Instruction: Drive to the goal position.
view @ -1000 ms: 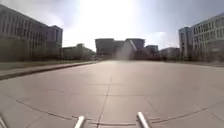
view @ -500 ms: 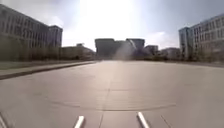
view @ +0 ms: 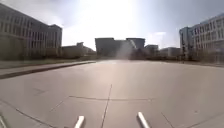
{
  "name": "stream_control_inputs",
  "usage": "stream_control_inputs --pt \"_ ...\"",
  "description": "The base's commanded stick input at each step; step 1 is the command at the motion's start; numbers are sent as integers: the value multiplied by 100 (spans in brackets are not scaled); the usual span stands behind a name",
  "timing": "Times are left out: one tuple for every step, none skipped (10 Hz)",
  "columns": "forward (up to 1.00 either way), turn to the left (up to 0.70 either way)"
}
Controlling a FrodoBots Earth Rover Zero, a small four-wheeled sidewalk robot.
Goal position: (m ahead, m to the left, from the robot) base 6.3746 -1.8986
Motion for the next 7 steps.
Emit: stream_control_inputs --pt "100 0" --pt "100 0" --pt "100 0" --pt "100 0" --pt "100 0" --pt "100 0" --pt "100 0"
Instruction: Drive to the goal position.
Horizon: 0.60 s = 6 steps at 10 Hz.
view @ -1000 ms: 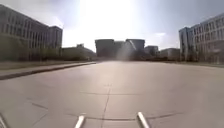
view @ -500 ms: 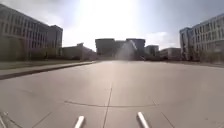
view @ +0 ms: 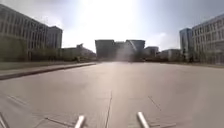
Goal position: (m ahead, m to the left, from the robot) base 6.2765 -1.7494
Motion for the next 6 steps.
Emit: stream_control_inputs --pt "100 -27" --pt "100 -27" --pt "100 -24" --pt "100 0" --pt "100 0" --pt "100 0"
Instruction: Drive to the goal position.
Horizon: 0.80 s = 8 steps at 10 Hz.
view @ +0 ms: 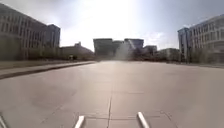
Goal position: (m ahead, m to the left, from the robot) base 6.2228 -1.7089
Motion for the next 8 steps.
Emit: stream_control_inputs --pt "100 0" --pt "100 0" --pt "100 0" --pt "100 0" --pt "100 0" --pt "100 0" --pt "100 0" --pt "100 0"
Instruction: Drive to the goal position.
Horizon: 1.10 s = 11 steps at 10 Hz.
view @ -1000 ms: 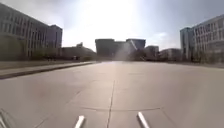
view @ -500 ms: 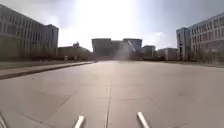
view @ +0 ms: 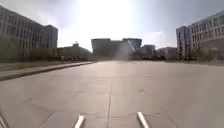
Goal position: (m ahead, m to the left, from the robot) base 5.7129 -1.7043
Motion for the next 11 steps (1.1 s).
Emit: stream_control_inputs --pt "100 0" --pt "100 0" --pt "100 0" --pt "100 0" --pt "100 0" --pt "100 0" --pt "100 0" --pt "100 0" --pt "100 -4" --pt "100 -27" --pt "100 -25"
